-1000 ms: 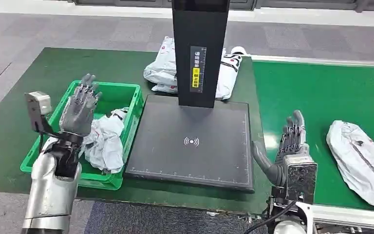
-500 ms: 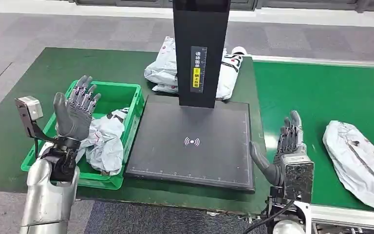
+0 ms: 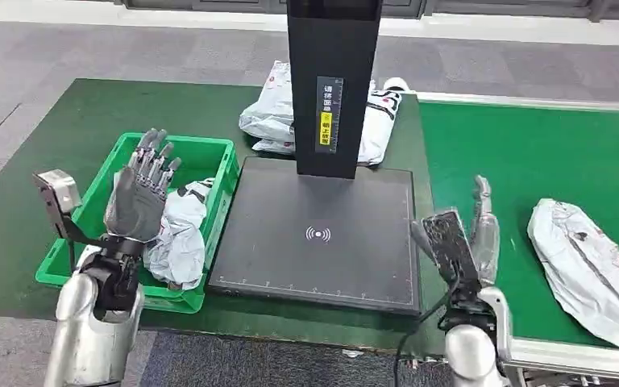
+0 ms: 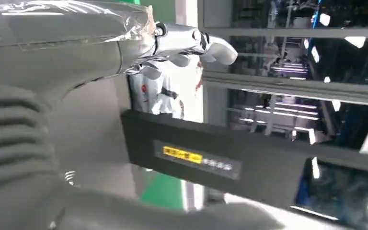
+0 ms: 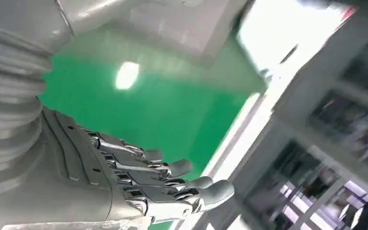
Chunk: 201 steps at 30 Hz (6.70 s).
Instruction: Moved the parcel from conveyor to table for the left to box.
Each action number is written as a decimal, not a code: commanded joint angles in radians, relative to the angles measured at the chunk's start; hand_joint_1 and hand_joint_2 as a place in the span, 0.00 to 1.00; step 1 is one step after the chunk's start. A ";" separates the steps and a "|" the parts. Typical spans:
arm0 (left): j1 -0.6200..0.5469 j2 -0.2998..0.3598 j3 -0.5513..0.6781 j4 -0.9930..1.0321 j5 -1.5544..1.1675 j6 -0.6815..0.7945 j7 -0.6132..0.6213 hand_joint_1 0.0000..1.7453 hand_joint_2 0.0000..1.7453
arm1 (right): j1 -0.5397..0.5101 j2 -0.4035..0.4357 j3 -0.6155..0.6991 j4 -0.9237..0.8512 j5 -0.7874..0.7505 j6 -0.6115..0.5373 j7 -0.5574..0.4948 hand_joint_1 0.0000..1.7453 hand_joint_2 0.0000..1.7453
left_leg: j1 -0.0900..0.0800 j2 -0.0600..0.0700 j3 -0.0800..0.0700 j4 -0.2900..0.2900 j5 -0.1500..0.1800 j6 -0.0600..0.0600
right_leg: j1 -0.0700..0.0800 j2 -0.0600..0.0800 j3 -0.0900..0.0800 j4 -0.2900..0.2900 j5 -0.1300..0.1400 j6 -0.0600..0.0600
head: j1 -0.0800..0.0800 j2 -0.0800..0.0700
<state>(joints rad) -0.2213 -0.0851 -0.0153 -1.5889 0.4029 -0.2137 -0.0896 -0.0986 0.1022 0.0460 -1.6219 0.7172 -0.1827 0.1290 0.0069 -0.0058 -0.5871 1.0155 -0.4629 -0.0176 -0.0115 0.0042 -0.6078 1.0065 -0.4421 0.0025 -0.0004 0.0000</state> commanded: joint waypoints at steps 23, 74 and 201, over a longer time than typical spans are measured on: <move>0.014 -0.028 -0.243 0.238 -0.135 -0.045 -0.062 0.00 1.00 | -0.347 -0.525 -0.272 0.935 0.366 0.175 0.097 0.00 1.00 | -0.004 -0.006 0.003 -0.001 0.001 0.007 | -0.003 -0.006 0.006 -0.006 0.001 0.004 | 0.000 0.000; 0.075 -0.023 -0.138 0.203 -0.210 0.019 -0.119 0.00 1.00 | -0.553 -0.429 -0.038 1.133 0.032 0.420 -0.105 1.00 1.00 | -0.003 -0.001 0.001 0.000 0.000 0.007 | -0.003 -0.002 0.004 -0.004 0.002 0.004 | 0.000 0.000; -0.567 -0.107 -0.599 1.126 -1.392 0.170 0.057 1.00 1.00 | -0.072 0.050 0.224 -0.065 -0.847 0.010 -0.384 0.00 1.00 | 0.000 -0.006 0.000 0.001 0.005 0.004 | 0.000 -0.007 0.003 -0.002 0.004 0.003 | 0.000 0.000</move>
<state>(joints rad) -0.5658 -0.1256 -0.4769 -0.8779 -0.8944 0.0610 -0.0472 -0.1687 0.0714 0.3750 -1.6930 -0.1640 -0.2128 -0.2948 0.0063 -0.0077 -0.5870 1.0167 -0.4593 -0.0134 -0.0120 0.0029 -0.6061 1.0046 -0.4379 0.0052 -0.0004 0.0004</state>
